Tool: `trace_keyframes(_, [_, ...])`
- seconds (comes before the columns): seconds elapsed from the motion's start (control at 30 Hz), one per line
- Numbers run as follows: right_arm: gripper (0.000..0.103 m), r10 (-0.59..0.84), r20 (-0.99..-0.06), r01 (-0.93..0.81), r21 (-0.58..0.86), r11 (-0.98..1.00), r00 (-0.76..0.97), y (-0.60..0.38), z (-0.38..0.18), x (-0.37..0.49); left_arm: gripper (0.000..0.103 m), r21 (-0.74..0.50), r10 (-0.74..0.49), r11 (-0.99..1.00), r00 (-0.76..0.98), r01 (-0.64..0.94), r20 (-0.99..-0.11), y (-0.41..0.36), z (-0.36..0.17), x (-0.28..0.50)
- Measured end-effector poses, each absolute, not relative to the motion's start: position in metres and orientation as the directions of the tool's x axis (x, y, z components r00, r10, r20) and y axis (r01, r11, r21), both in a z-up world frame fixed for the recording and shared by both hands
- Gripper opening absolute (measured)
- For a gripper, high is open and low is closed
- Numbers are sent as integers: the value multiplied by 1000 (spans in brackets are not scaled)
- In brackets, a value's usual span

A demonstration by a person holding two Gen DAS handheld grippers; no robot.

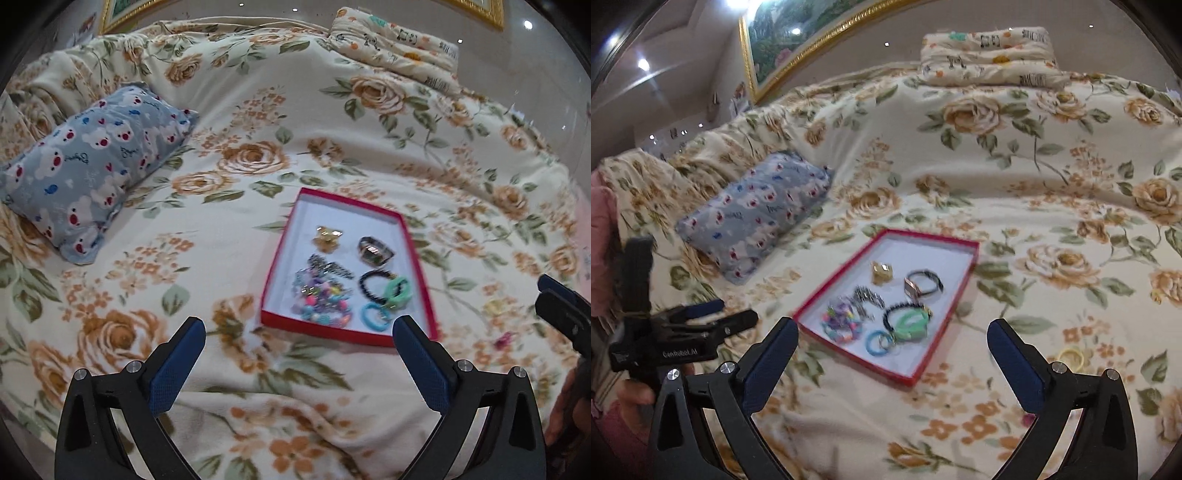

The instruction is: Organize jewelry

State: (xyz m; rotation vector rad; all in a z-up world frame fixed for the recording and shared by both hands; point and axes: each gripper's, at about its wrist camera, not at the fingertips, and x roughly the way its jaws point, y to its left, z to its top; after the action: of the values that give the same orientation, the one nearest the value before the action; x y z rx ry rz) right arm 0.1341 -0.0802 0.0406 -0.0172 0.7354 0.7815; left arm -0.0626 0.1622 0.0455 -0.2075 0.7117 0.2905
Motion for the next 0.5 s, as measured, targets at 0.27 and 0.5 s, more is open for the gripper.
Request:
trace_keyframes(0.27, [103, 601, -673, -620, 263, 739, 432, -71, -1, 135, 102, 31, 292, 928, 671, -372, -682, 134, 32, -49])
trace_keyframes(0.5, [103, 582, -698, -617, 252, 745, 417, -69, -9, 135, 102, 67, 316, 923, 644, -380, -697, 133, 29, -46])
